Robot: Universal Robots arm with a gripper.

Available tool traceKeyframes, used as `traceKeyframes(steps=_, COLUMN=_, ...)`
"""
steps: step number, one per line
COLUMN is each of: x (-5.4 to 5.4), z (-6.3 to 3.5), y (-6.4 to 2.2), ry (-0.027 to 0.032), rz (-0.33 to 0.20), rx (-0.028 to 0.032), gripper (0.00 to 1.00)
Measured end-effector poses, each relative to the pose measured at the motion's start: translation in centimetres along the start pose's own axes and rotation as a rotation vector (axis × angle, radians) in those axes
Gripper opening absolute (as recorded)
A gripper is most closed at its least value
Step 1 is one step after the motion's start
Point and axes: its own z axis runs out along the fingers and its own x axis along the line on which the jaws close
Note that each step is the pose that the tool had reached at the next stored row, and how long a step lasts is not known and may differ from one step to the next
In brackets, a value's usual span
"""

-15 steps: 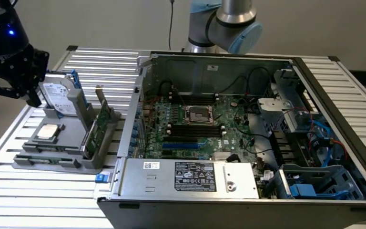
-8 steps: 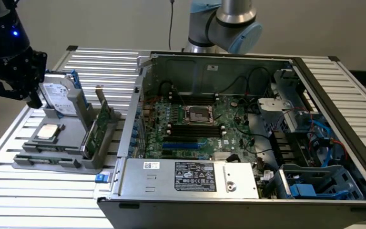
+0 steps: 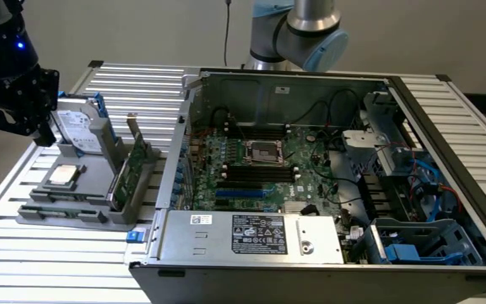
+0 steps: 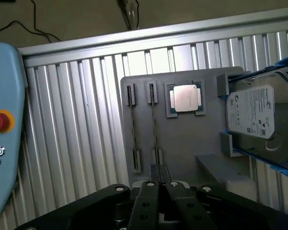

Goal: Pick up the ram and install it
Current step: 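Pick up the ram and move it above insertion slot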

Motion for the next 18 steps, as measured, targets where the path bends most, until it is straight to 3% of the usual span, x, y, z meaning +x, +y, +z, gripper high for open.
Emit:
traceKeyframes(steps=2, x=0.3, z=0.03, y=0.0, ry=-0.0001, rz=0.0, rx=0.0, gripper=0.17)
traceKeyframes(steps=3, x=0.5, z=0.07, y=0.0, ry=-0.0002, rz=0.0, rx=0.0, gripper=0.3)
traceKeyframes(steps=5, x=0.6, z=0.41, y=0.17, ry=-0.0001, rz=0.0, rx=0.0008, gripper=0.3)
traceKeyframes(steps=6, x=0.6, z=0.59, y=0.26, ry=0.0, rz=0.0, rx=0.0008, gripper=0.36)
traceKeyframes(steps=18, x=0.8, z=2.81, y=1.39, ry=0.0002, rz=0.0, rx=0.0007, gripper=0.36)
